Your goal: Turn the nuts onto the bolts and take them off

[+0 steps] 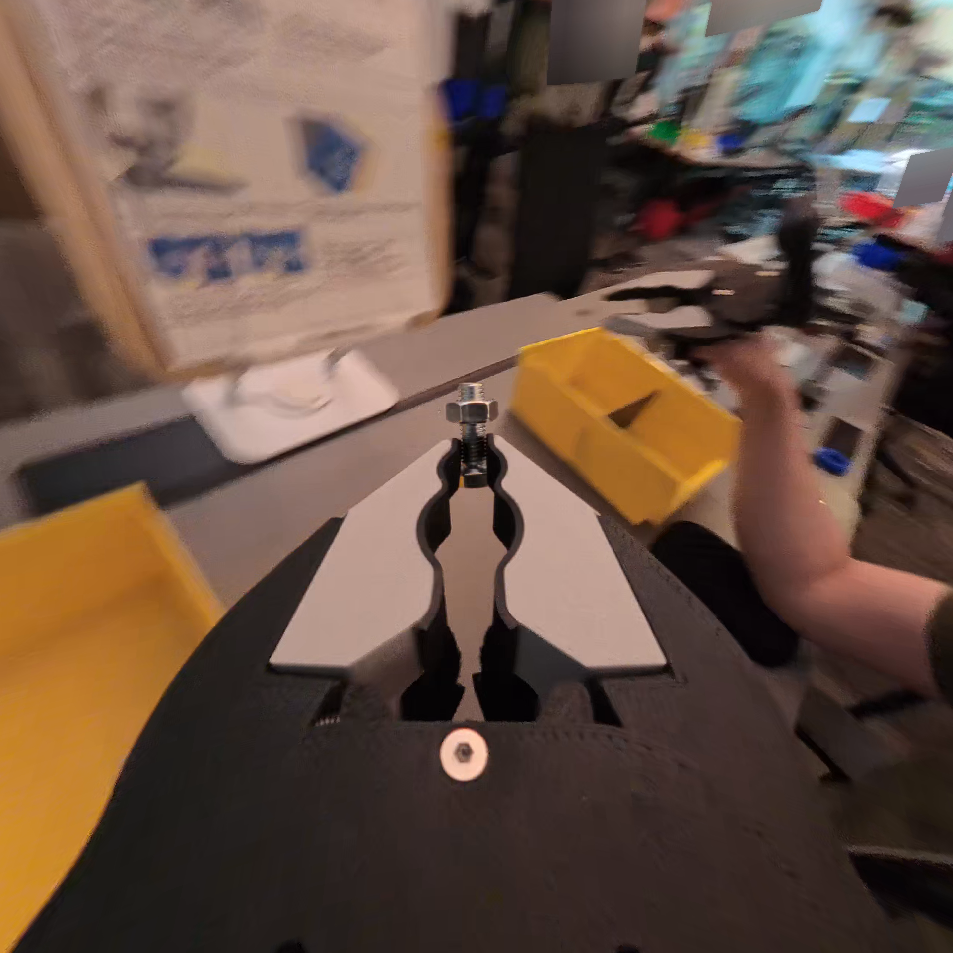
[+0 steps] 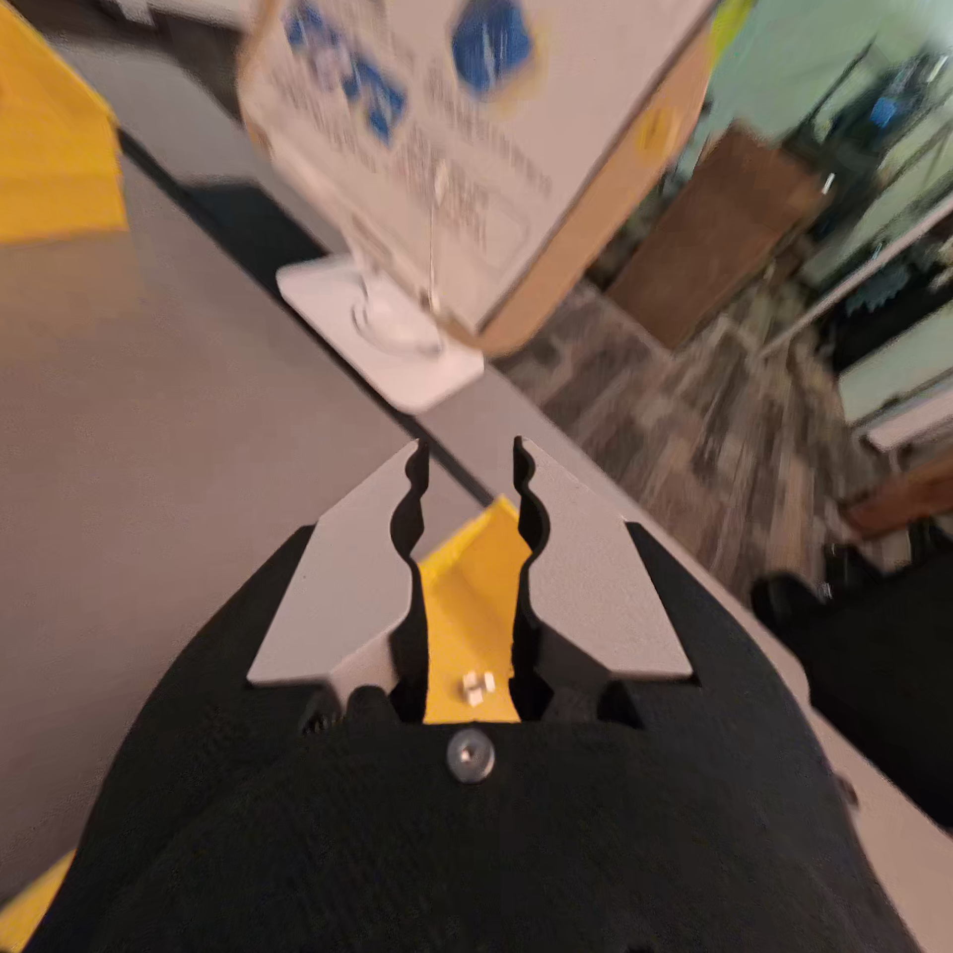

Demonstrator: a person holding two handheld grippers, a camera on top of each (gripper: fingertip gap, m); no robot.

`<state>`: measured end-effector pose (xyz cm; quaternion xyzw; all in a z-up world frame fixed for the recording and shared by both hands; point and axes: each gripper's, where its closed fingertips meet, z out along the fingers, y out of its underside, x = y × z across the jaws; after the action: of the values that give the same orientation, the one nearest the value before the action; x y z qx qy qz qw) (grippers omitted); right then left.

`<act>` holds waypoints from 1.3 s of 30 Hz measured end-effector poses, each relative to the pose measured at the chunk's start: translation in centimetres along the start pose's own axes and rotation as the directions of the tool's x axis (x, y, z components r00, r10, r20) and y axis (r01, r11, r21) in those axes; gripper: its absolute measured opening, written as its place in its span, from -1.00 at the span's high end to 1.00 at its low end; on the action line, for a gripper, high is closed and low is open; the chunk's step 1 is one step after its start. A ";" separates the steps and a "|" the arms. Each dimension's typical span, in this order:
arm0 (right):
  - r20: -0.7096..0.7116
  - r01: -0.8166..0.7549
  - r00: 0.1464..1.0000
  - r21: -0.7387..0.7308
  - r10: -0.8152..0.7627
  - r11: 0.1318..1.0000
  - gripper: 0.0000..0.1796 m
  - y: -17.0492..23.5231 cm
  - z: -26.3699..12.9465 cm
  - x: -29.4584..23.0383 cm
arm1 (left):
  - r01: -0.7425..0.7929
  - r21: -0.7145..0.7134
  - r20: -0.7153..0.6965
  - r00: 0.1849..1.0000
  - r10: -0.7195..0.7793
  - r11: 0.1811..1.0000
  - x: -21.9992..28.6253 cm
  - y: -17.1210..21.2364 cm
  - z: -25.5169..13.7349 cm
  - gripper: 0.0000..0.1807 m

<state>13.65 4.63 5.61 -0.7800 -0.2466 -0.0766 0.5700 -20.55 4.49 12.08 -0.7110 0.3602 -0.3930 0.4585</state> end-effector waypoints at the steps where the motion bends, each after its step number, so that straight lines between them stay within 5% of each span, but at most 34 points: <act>1: 0.018 -0.007 1.000 0.112 0.005 0.994 0.64 -2.5 -0.7 -0.8 | -0.060 0.043 -0.089 0.994 0.063 0.997 2.6 -1.1 0.6 0.91; 6: 0.466 -0.322 0.884 0.567 0.028 0.758 0.64 -14.2 -8.2 -8.2 | -0.174 0.260 -0.386 0.883 0.267 0.950 12.4 -4.2 3.3 0.91; 11: 0.751 -0.603 0.660 0.532 -0.003 0.595 0.64 -18.0 -13.6 -11.1 | -0.093 0.226 -0.621 0.753 0.217 0.970 18.3 -3.5 5.1 0.92; 15: 0.831 -0.642 0.554 0.467 -0.052 0.609 0.75 -18.4 -14.8 -12.9 | -0.114 0.202 -0.621 0.753 0.217 0.973 18.9 -2.9 6.2 0.91; 28: 0.905 -0.653 0.424 0.329 -0.031 0.682 0.87 -18.0 -12.8 -15.9 | -0.156 0.178 -0.606 0.761 0.233 0.972 19.6 -2.0 7.2 0.92; 39: 0.898 -0.632 0.436 0.353 -0.059 0.690 0.92 -18.0 -13.0 -16.3 | -0.197 0.210 -0.611 0.738 0.286 0.958 19.8 -1.5 7.1 0.83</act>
<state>-6.88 -8.11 18.84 -0.4888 -0.3563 0.5201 0.6031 -5.49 -9.70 16.14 -0.4515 0.5562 -0.5698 0.4027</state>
